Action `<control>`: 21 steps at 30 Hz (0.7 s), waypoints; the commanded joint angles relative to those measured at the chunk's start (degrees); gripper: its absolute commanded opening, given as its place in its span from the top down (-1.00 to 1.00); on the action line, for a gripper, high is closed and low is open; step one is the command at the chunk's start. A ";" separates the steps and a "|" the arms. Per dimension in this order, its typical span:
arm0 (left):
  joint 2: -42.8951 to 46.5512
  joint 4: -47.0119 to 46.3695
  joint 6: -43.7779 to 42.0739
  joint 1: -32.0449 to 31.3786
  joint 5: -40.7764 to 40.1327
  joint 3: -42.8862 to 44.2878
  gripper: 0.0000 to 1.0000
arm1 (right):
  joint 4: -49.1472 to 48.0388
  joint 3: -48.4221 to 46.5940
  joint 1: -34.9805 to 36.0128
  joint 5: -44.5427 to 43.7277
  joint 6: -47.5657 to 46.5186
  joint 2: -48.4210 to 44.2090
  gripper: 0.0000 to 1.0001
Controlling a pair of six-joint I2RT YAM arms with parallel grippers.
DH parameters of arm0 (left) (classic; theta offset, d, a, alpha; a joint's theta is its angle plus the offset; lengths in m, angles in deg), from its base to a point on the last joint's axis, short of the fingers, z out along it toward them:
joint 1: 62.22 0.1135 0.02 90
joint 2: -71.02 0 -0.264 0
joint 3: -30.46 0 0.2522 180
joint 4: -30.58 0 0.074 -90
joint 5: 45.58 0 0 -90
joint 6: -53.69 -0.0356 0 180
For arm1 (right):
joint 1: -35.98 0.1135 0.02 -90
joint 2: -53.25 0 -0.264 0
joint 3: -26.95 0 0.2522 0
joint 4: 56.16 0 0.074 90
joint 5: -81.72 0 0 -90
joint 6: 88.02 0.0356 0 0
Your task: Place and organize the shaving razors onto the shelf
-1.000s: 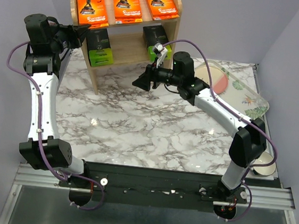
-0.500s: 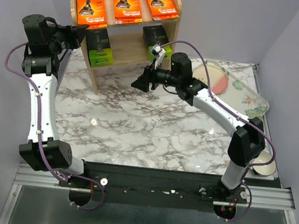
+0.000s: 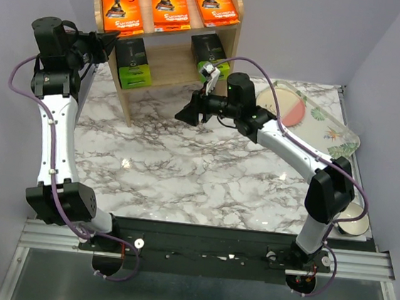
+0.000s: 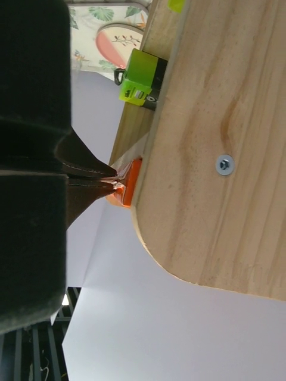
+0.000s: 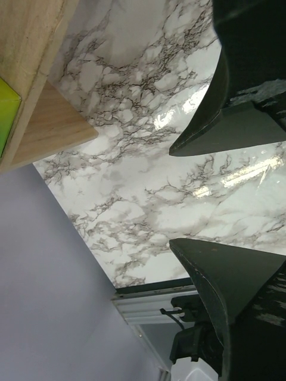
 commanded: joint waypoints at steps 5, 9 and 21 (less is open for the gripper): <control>-2.47 1.38 -0.68 -0.57 -6.44 2.17 1.00 | -0.47 0.59 1.25 -1.33 -1.70 0.25 -0.32; -2.48 1.56 -0.68 -0.57 -6.44 1.64 0.95 | -0.21 0.33 1.61 -1.50 -2.14 0.25 -0.32; 6.57 -23.22 -9.37 -1.36 12.61 -8.73 -0.97 | 0.23 1.21 1.61 -3.08 -4.77 -1.77 -0.41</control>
